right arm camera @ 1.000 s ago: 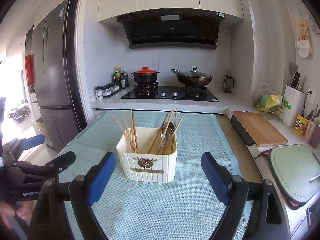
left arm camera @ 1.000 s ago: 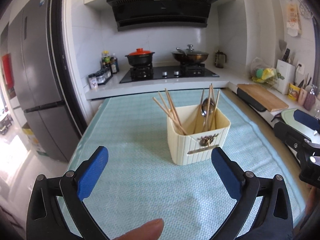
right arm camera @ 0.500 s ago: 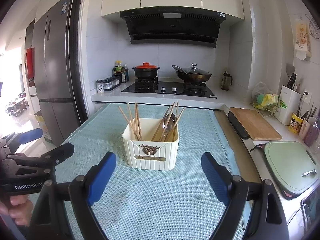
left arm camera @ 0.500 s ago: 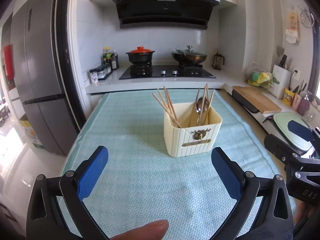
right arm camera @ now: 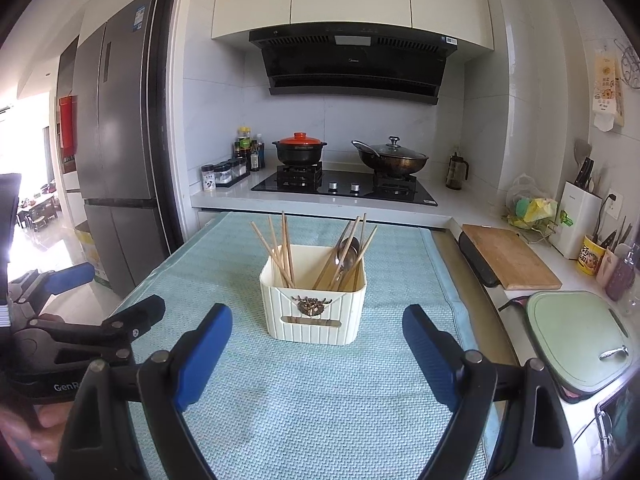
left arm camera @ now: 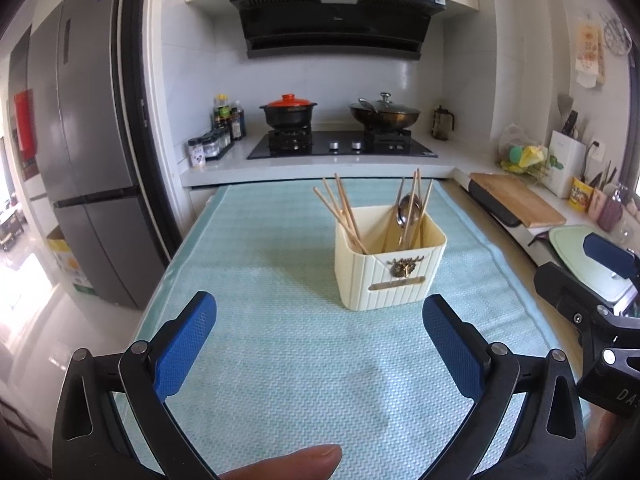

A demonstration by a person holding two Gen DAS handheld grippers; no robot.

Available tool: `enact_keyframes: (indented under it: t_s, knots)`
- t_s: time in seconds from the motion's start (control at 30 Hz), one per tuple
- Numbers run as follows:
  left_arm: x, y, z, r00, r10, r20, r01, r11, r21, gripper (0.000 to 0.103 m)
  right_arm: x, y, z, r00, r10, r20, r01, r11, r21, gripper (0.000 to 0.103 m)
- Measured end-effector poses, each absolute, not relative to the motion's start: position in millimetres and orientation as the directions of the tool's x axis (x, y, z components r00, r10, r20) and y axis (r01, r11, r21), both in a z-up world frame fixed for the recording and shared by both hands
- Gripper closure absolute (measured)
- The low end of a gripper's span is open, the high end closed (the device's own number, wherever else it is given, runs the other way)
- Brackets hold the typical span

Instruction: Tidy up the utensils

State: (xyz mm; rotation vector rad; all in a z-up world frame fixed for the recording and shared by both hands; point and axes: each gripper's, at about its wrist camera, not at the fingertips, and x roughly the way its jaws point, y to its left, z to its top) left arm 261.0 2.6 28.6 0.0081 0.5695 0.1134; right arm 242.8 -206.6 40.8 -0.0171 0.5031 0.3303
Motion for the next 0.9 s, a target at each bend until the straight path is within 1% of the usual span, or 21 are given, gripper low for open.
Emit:
enact_keyframes:
  t_s: [0.9]
  knots:
    - [251,1,39,0.847,0.095,-0.524,-0.088,0.995,0.040,0.000,231,-207,49,0.829,0.299,-0.472,-0.312,0.949,0.053,0.014]
